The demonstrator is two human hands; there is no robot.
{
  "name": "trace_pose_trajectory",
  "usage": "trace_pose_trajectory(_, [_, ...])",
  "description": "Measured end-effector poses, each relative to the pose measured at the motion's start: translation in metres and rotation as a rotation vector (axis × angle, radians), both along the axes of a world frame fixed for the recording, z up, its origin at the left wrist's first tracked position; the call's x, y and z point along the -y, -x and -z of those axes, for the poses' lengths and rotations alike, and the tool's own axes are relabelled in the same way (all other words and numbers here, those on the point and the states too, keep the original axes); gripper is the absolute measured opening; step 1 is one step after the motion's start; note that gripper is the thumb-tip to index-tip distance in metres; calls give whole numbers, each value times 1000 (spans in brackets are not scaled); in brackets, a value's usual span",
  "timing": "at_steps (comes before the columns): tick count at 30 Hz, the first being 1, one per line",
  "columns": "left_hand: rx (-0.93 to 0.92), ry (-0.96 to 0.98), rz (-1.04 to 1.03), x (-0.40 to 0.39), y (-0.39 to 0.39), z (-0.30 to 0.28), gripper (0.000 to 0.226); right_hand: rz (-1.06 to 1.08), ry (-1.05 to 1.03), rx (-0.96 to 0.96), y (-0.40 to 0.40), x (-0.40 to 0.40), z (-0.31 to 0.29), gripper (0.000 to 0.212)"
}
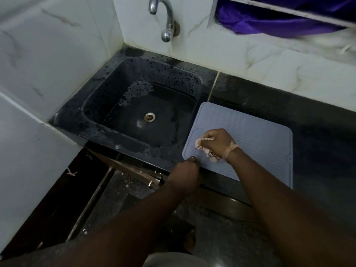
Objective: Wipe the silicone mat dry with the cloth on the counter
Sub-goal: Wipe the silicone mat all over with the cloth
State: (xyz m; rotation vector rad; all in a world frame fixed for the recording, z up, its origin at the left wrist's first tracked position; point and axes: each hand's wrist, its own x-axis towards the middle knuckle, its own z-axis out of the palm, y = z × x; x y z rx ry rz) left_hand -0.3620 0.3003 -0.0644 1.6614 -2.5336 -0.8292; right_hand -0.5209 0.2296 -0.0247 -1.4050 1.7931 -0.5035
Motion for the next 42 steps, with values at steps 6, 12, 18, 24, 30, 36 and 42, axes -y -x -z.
trace_pose_trajectory(6, [159,185,57,-5,11,0,37,385,-126,248,94,-51,-8,21])
trace_pose_trajectory(12, [271,266,7,-13,40,1,30,759,-195,916,162,-114,-18,22])
trace_pose_trajectory(18, [111,187,222,-17,73,6,56,850,-192,790,185,-157,-6,12])
trace_pose_trajectory(24, [140,194,278,-27,87,15,62,723,92,-52,186,-182,25,12])
trace_pose_trajectory(30, [145,227,203,-32,95,16,58,652,229,-266,175,-189,40,16])
trace_pose_trajectory(36, [124,217,172,-30,99,14,55,730,274,-347,168,-183,42,24])
trace_pose_trajectory(42, [111,212,189,-23,98,12,53,617,127,-508,167,-178,46,32])
